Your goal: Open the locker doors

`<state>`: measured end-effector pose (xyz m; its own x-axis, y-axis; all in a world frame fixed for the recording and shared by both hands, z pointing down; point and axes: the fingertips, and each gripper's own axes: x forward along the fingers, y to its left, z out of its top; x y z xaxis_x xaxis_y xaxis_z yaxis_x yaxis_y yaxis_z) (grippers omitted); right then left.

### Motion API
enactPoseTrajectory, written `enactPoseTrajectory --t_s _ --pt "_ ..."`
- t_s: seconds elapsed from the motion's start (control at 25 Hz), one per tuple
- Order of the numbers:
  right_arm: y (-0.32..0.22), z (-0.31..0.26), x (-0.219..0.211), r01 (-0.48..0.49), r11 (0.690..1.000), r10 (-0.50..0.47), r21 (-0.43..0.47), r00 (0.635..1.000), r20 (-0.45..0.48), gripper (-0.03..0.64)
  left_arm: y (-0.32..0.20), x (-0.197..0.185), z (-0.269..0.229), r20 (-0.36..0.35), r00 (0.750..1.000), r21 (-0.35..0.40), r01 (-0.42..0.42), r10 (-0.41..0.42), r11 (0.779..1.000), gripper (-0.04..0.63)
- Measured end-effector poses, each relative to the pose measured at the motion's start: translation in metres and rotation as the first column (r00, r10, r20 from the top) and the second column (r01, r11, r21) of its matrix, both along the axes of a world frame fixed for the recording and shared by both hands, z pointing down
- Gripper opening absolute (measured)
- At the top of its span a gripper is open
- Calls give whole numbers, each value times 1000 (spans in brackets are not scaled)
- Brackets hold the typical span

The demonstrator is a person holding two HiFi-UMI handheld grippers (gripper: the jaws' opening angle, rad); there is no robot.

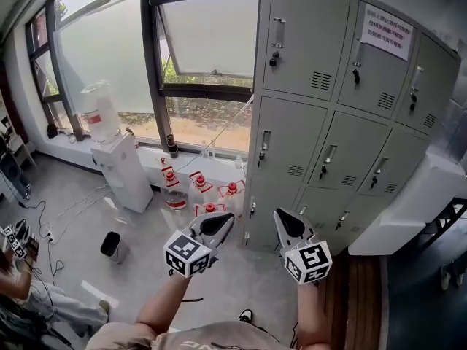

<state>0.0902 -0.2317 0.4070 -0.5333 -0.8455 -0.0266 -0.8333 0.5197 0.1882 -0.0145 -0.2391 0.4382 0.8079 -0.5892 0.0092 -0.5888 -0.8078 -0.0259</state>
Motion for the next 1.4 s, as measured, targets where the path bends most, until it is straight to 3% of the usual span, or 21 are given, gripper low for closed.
enactPoseTrajectory --t_s 0.28,0.6,0.8,0.96,1.12,1.4 --pt "-120 -93 48 15 983 -28 184 998 65 11 -110 27 -49 -13 998 64 61 -60 996 8" --pt "-231 -209 40 3 931 42 364 992 -117 11 -198 40 -98 -28 999 136 -16 20 991 8" --pt "-286 -260 31 -51 928 79 369 995 -61 12 -245 50 -145 -14 994 199 -101 106 975 8" --pt "-316 -299 21 -90 899 138 428 987 -83 12 -268 63 -172 -25 987 247 -150 161 957 8" --pt "-350 -324 18 -100 896 165 433 980 -114 58 -276 77 -171 -20 978 259 -195 207 946 8" --pt "-387 -350 17 -139 906 177 401 982 -60 58 -300 80 -160 -13 977 247 -205 215 947 8"
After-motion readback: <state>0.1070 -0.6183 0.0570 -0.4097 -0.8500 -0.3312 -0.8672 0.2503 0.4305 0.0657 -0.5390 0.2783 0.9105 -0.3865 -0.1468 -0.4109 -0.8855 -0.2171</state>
